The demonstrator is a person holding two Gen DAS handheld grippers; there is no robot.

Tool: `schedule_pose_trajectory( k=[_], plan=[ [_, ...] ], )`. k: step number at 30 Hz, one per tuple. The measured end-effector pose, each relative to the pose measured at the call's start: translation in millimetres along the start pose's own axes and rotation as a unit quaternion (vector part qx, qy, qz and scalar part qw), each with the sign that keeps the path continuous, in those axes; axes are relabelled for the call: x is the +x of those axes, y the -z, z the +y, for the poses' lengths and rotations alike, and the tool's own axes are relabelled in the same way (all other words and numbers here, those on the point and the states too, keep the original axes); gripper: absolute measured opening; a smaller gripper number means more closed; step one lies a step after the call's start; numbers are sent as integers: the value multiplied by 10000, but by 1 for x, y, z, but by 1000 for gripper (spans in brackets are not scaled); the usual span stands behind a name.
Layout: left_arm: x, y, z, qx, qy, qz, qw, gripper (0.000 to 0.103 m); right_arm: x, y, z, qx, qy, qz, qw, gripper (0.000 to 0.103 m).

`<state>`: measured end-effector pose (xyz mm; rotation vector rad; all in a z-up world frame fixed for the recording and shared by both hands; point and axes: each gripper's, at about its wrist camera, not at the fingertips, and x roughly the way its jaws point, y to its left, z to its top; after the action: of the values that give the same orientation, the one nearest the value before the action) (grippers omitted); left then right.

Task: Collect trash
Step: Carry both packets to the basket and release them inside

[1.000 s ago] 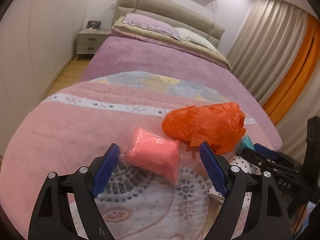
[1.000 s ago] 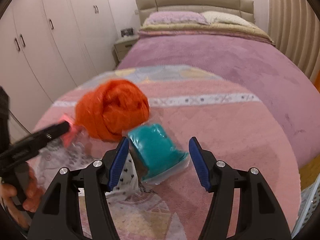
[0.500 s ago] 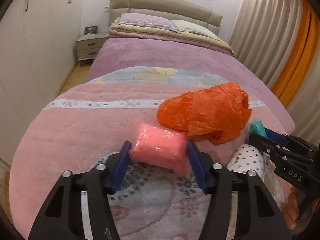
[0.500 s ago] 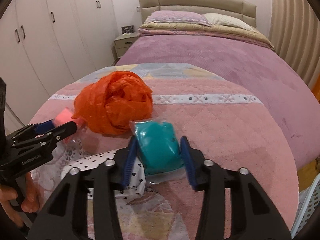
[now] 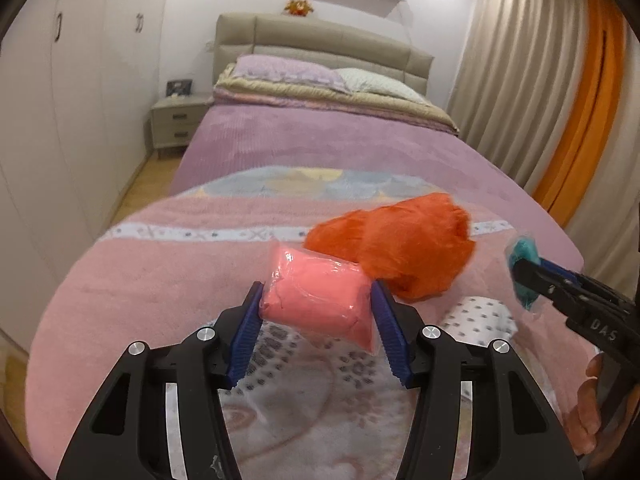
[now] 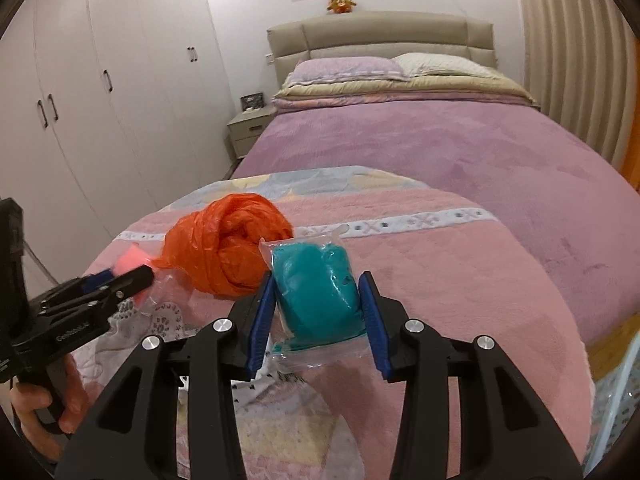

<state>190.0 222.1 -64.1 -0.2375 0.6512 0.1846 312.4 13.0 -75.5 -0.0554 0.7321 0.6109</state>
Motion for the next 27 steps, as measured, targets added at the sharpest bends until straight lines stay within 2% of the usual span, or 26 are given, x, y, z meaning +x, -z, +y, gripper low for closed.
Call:
schedule_pose_trajectory(
  k=[4,13,18,27],
  plan=[
    [-32,-2,-21,133,228,-272,9993,52,-25,9,-5,125,40,-26,9999,38],
    [-101,-1,-82,440,862,-854,9916,52,-120,32,-9,201,507,-551,9970,38],
    [-116,4,-112,610,1171,-955,9866,52,-158,42,-28,485,636,-704,9943,38],
    [-112,9,-174,831,1836,-836,9759,52,-215,57,-87,1201,1245,-937,9805,38]
  ],
)
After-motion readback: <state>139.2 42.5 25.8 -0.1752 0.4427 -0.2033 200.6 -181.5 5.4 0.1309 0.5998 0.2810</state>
